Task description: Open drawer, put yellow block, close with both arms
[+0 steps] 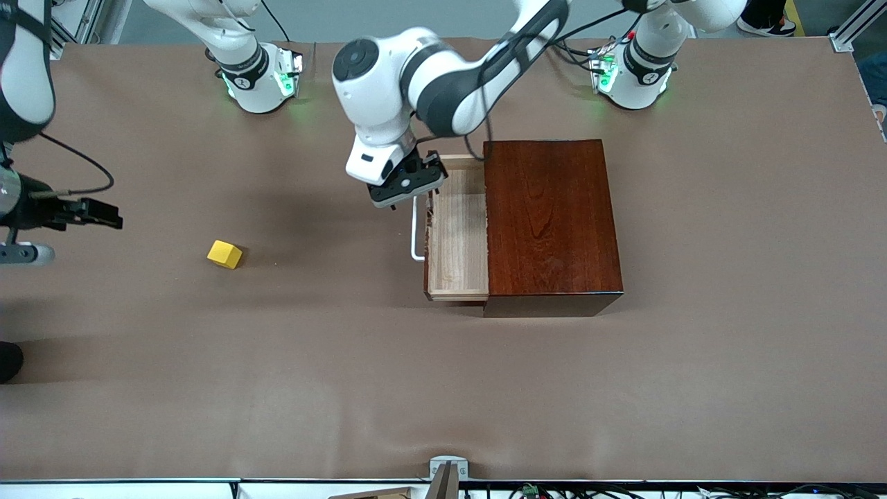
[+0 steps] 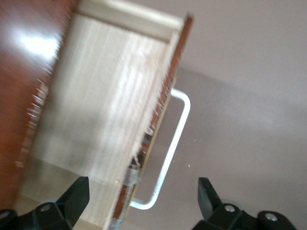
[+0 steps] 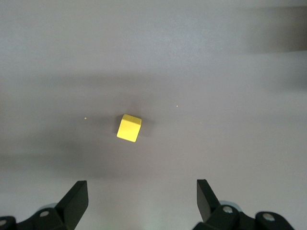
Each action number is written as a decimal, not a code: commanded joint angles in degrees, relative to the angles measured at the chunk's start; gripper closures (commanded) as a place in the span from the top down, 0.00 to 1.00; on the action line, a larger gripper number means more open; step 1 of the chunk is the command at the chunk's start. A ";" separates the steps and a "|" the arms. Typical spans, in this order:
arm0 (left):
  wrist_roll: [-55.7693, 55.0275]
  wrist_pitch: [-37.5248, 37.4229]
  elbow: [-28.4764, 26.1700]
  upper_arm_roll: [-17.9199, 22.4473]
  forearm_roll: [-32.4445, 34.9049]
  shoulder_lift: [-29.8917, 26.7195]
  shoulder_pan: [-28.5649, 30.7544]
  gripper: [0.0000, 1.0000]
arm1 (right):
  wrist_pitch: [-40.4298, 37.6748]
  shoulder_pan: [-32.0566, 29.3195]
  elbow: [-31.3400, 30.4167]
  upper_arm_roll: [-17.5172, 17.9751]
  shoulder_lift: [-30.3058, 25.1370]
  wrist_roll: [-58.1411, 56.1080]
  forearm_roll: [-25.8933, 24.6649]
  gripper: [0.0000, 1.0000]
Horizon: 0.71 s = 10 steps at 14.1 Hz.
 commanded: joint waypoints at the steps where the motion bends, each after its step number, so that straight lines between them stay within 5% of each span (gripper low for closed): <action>1: 6.46 -6.54 -1.53 0.31 0.23 -7.95 4.69 1.00 | 2.02 -0.46 -1.61 0.98 2.01 -0.19 -0.65 1.00; 7: 27.28 -17.56 -1.80 -0.21 -0.56 -18.69 22.88 1.00 | 17.81 -0.19 -10.74 1.06 4.99 0.33 0.13 1.00; 10: 37.92 -18.71 -5.12 -0.30 -0.65 -22.38 29.48 1.00 | 27.57 -0.19 -20.30 1.06 6.05 7.42 1.63 1.00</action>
